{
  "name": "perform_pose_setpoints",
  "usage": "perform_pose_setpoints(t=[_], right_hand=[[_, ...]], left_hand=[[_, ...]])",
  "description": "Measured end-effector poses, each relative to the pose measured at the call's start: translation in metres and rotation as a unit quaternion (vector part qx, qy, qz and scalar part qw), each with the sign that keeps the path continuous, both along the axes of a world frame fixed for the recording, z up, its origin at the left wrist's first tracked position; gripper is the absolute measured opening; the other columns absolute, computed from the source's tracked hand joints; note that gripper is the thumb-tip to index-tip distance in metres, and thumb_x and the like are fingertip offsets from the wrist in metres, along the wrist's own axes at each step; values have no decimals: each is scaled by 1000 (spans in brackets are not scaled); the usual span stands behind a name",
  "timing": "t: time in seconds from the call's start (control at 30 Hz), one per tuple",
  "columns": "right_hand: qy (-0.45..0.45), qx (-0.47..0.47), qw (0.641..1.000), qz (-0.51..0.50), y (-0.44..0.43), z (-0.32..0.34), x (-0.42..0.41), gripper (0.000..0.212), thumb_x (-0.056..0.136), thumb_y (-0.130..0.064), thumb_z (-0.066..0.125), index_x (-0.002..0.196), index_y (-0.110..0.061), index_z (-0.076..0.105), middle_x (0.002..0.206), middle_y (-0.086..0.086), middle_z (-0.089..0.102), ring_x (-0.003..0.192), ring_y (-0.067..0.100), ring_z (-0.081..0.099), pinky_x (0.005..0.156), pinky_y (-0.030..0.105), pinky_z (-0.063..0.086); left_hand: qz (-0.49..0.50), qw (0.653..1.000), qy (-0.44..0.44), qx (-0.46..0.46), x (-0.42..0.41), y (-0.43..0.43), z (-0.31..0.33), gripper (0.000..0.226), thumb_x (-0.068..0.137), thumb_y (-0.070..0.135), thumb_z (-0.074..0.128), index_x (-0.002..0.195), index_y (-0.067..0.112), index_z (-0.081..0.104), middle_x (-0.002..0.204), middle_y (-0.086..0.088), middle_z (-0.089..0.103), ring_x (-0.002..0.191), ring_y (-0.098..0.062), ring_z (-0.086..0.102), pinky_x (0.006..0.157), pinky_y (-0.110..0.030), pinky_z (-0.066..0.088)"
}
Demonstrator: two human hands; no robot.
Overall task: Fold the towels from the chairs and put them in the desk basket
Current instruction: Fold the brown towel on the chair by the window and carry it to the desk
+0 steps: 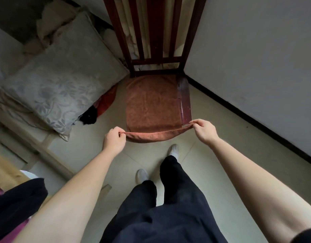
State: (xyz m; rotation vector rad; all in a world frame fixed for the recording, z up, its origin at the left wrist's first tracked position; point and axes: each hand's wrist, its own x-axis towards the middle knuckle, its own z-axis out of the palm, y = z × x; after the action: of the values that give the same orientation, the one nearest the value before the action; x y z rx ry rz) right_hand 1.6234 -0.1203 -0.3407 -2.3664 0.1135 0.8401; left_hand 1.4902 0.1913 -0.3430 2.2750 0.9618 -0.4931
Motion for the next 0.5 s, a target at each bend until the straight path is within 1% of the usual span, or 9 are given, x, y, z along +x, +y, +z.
perform_pose_setpoints(t=[0.07, 0.13, 0.17, 0.23, 0.3, 0.37, 0.43, 0.5], right_hand=[[-2, 11, 1000, 2, 8, -1, 31, 31, 92, -16, 46, 107, -24, 73, 112, -5, 72, 108, 14, 62, 85, 17, 38], [-1, 31, 999, -12, 21, -3, 64, 30, 91, -17, 47, 104, -25, 72, 105, -6, 72, 92, 8, 63, 79, 13, 40], [-10, 43, 999, -27, 26, -3, 77, 28, 91, -18, 48, 102, -26, 72, 106, -6, 71, 93, 8, 61, 81, 14, 40], [-21, 60, 996, -58, 39, -14, 106, 27, 91, -22, 48, 102, -28, 72, 111, -8, 71, 105, 12, 60, 92, 23, 44], [-21, 64, 994, -83, 55, -30, 131, 30, 89, -25, 48, 105, -29, 72, 113, -7, 71, 111, 16, 62, 102, 31, 47], [-20, 64, 993, -100, 70, -47, 149, 32, 89, -28, 46, 108, -31, 71, 113, -5, 72, 109, 20, 64, 100, 37, 50], [-29, 62, 993, -100, 83, -68, 166, 32, 91, -28, 45, 111, -30, 70, 116, -2, 71, 111, 22, 64, 100, 38, 50], [-38, 54, 992, -112, 96, -99, 189, 32, 94, -25, 46, 115, -27, 70, 120, -1, 70, 116, 21, 61, 103, 33, 46]], left_hand=[[17, 1000, -15, 12, 27, 10, -2, 17, 89, 13, 52, 96, 17, 67, 103, -13, 68, 101, -34, 61, 86, -36, 47], [29, 998, -34, 32, 57, 21, -6, 20, 90, 11, 52, 103, 13, 67, 107, -14, 69, 104, -34, 62, 88, -35, 46], [31, 998, -45, 39, 69, 26, -6, 21, 91, 11, 52, 106, 11, 67, 109, -14, 69, 105, -33, 61, 88, -34, 45], [45, 996, -66, 49, 98, 38, -14, 22, 93, 10, 53, 109, 9, 67, 112, -14, 69, 107, -32, 61, 90, -32, 44], [62, 993, -78, 57, 123, 50, -27, 23, 93, 10, 52, 111, 9, 67, 113, -14, 69, 108, -31, 61, 92, -33, 44], [77, 992, -85, 58, 144, 61, -44, 22, 93, 13, 53, 110, 12, 67, 112, -12, 70, 107, -30, 62, 91, -34, 46], [90, 991, -85, 47, 169, 73, -65, 21, 93, 15, 54, 109, 14, 68, 111, -10, 70, 105, -28, 63, 91, -33, 48], [100, 991, -88, 28, 198, 91, -99, 20, 93, 16, 55, 108, 15, 69, 111, -9, 70, 105, -27, 64, 94, -35, 50]])
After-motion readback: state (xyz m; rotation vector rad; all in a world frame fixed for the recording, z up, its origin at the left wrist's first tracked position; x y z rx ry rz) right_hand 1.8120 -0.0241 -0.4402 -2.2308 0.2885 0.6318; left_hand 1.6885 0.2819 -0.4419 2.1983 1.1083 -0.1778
